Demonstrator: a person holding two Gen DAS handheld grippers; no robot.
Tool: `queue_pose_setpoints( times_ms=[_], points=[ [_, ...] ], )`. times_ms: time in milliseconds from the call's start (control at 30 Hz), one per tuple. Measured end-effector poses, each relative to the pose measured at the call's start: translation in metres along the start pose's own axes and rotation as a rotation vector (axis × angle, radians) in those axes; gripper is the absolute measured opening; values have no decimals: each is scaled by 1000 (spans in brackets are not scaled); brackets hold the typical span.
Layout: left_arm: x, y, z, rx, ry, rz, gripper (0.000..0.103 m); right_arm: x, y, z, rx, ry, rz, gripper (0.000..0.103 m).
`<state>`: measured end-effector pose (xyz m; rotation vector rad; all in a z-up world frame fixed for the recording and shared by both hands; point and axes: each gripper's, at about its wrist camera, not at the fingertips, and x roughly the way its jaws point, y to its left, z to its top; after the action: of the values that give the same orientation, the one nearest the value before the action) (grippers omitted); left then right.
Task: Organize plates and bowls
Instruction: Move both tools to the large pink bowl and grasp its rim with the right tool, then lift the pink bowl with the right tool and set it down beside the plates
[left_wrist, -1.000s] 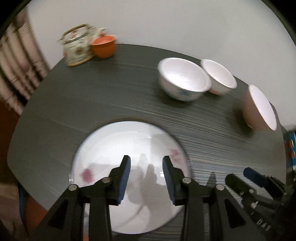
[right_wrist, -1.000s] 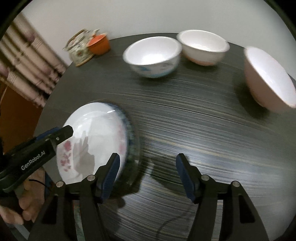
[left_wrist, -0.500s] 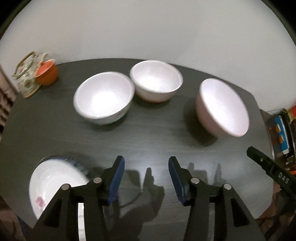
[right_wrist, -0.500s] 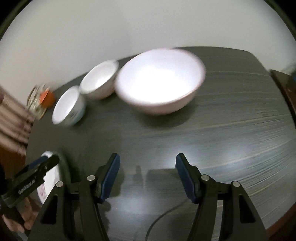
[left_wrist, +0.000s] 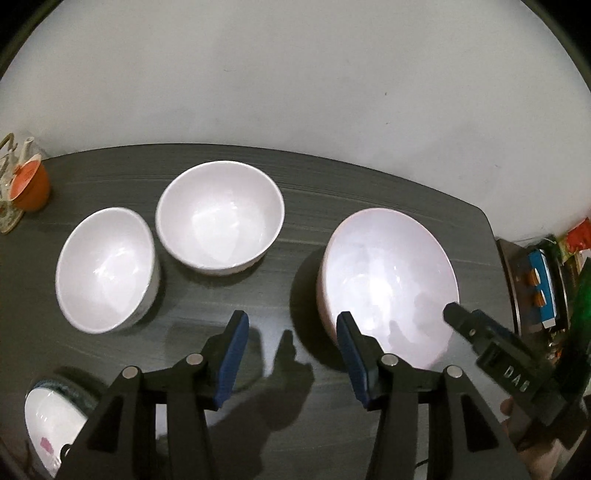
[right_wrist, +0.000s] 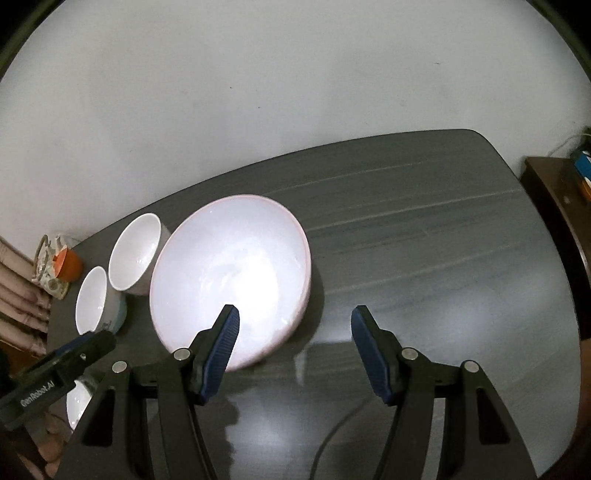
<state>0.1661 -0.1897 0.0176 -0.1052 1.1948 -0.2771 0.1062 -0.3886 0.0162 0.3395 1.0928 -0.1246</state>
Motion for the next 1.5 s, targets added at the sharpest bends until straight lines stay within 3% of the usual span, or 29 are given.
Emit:
queue_pose_setpoints(
  times_ms=[200, 400, 467, 533, 600, 667, 733, 867, 1100, 1267, 1500],
  points=[
    [27, -6, 6, -44, 75, -11, 51, 25, -4, 10, 14, 46, -7, 61],
    [42, -9, 13, -22, 114, -6, 50, 44, -12, 12, 30, 88, -12, 60],
    [46, -12, 12, -12, 127, -3, 50, 47, -14, 12, 36, 95, 0, 56],
    [50, -13, 11, -10, 134, -2, 42, 51, -15, 12, 43, 100, 6, 48],
    [54, -13, 10, -13, 149, -10, 25, 55, -17, 14, 51, 102, 17, 42],
    [57, -11, 8, -28, 155, -24, 17, 58, -17, 13, 50, 109, 22, 36],
    [58, -10, 8, -40, 155, -46, 12, 62, -17, 11, 54, 119, 37, 22],
    [55, -11, 2, -23, 143, -32, 12, 66, -16, 7, 65, 128, 48, 14],
    [37, -9, -11, -18, 138, -32, 12, 56, -12, -1, 63, 127, 44, 14],
    [5, 3, -29, -24, 125, -32, 12, 45, 2, 1, 47, 125, 47, 14],
    [-40, 20, -56, -37, 101, -3, 12, 11, 33, -23, 15, 125, 82, 14]
  ],
)
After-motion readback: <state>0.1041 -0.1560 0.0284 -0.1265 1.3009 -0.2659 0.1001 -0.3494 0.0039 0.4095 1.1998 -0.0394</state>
